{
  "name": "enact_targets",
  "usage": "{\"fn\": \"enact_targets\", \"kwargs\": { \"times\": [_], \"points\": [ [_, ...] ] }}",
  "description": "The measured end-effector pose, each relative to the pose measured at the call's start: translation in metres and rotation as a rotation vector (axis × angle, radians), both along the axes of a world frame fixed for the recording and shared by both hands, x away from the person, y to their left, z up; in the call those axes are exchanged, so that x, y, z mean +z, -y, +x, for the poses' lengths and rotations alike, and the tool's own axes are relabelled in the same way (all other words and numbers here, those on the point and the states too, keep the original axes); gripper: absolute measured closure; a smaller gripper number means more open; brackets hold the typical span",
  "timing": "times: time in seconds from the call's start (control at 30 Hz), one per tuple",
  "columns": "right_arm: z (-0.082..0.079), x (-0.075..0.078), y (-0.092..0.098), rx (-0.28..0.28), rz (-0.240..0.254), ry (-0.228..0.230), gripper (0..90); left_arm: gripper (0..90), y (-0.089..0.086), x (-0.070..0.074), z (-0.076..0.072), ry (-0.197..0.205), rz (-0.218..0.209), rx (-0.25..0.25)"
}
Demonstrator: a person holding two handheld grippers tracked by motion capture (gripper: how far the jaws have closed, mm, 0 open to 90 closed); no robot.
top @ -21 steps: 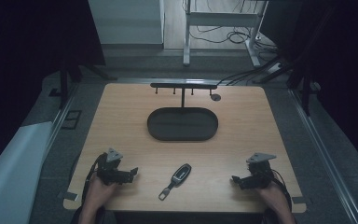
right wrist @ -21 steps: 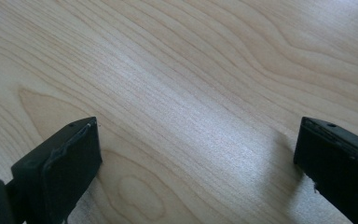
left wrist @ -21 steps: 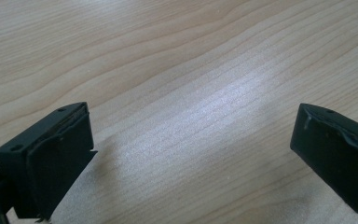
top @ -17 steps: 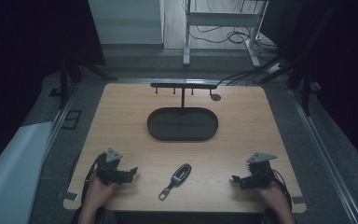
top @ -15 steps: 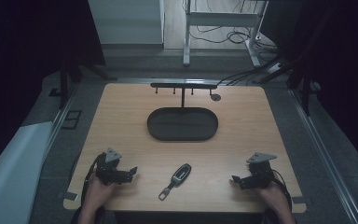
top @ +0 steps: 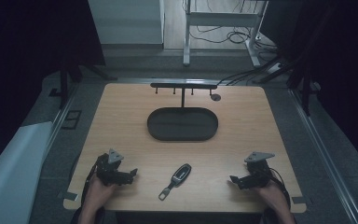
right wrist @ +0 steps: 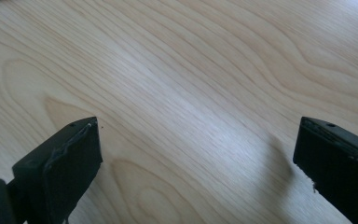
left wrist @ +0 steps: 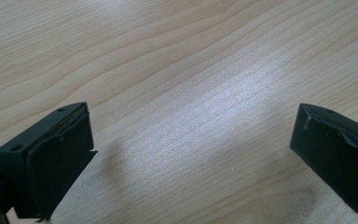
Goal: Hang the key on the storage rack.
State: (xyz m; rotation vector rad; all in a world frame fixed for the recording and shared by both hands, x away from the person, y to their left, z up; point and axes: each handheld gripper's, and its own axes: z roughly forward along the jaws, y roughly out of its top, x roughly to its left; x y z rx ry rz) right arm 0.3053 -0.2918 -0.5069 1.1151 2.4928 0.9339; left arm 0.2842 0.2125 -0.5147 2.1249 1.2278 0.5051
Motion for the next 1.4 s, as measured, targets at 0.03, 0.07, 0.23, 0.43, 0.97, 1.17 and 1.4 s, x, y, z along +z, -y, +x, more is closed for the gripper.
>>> {"fn": "enact_targets", "kwargs": {
  "times": [0.03, 0.07, 0.23, 0.43, 0.97, 1.17, 1.4],
  "points": [
    [0.000, 0.001, -0.001, 0.008, 0.006, -0.008, 1.0, 0.0, 0.000, 0.000, 0.000, 0.000, -0.001, 0.000],
    [0.000, 0.001, -0.001, 0.008, 0.006, -0.008, 1.0, 0.0, 0.000, 0.000, 0.000, 0.000, -0.001, 0.000],
    [0.003, 0.009, -0.015, 0.062, -0.017, -0.021, 1.2, 0.0, 0.003, 0.000, 0.000, 0.000, -0.002, -0.008],
    [0.006, 0.014, -0.028, 0.107, -0.041, -0.029, 1.8, 0.0, 0.004, -0.001, 0.001, 0.001, -0.005, -0.008],
    [0.022, 0.030, -0.100, 0.286, -0.079, -0.025, 11.5, 0.0, 0.004, -0.001, 0.001, -0.004, -0.001, -0.013],
    [0.023, 0.023, -0.142, 0.389, -0.070, -0.056, 13.2, 0.0, 0.003, -0.001, 0.001, -0.005, -0.001, -0.014],
    [0.021, 0.014, -0.180, 0.498, -0.107, -0.046, 9.5, 0.0, 0.003, -0.001, 0.001, -0.010, 0.000, -0.016]
  ]
}}
